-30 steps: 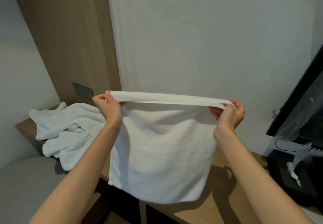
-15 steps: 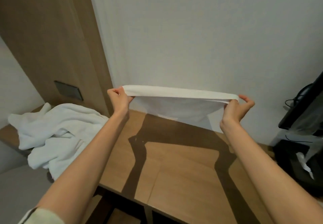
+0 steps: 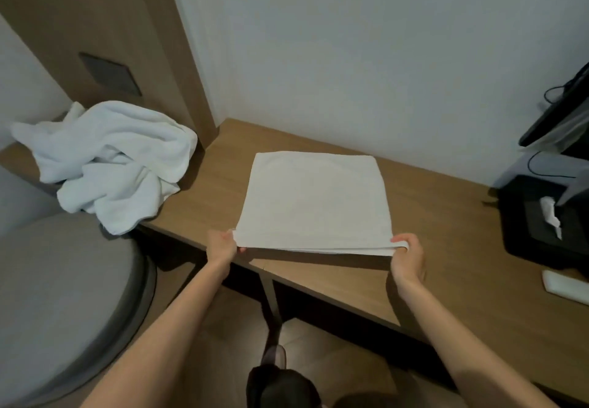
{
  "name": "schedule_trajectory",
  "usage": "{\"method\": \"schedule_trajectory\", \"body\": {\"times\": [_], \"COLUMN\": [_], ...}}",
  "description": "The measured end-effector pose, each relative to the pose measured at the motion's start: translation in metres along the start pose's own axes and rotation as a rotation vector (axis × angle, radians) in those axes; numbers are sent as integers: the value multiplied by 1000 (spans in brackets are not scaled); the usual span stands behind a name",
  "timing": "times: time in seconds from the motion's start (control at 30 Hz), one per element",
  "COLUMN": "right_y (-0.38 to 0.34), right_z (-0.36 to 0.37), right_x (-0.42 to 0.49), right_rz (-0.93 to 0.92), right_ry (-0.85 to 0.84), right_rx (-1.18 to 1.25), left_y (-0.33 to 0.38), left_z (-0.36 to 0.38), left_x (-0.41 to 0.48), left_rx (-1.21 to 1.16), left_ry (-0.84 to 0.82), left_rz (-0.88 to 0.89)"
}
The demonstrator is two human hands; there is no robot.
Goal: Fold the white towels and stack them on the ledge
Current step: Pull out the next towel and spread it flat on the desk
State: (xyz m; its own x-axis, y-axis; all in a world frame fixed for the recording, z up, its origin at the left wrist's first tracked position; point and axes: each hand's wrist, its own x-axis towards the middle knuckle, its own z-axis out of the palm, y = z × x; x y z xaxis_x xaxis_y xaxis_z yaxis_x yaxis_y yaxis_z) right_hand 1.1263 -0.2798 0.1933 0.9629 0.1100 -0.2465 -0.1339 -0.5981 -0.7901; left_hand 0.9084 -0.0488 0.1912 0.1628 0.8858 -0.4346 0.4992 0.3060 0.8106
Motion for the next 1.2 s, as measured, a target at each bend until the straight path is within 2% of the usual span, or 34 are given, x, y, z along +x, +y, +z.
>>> {"method": "schedule_trajectory", "body": {"times": [0.1,0.27,0.33,0.4,0.6,0.7,0.77,0.87,1.03,1.13,1.2], "right_y": [30,61,68,73,76,64,54,32,-8,-16,-16], "right_z": [-11,-36,-42,-46,-52,-51,-49,-37,14,52,76], "right_x": [-9,-20,-22,-24,-27,-27,-26,-23,-11,1,11], "right_rz": [-93,-433,-542,-586,-607,-580,-601,-652,-723,-744,-731], "right_ry": [-129,-262,-278,-275,-238,-258,-225,-226,-369,-440,-458], "right_rx": [-247,-701,-882,-956,-999,-996,-930,-751,-679,-707,-700], "left_y": [-29,-52,-57,-60,-64,-61,-56,-38,-4,-3,-10], "left_z": [-6,-11,-13,-13,-12,-11,-8,2,60,113,140], "left_x": [-11,-20,-22,-25,-31,-35,-39,-45,-51,-43,-30], "left_rx": [75,266,335,401,336,347,423,469,524,734,871], "left_ry": [41,56,47,29,-1,51,132,204,5,-178,-212], "left_rz": [-14,56,82,113,78,48,79,221,636,729,737]}}
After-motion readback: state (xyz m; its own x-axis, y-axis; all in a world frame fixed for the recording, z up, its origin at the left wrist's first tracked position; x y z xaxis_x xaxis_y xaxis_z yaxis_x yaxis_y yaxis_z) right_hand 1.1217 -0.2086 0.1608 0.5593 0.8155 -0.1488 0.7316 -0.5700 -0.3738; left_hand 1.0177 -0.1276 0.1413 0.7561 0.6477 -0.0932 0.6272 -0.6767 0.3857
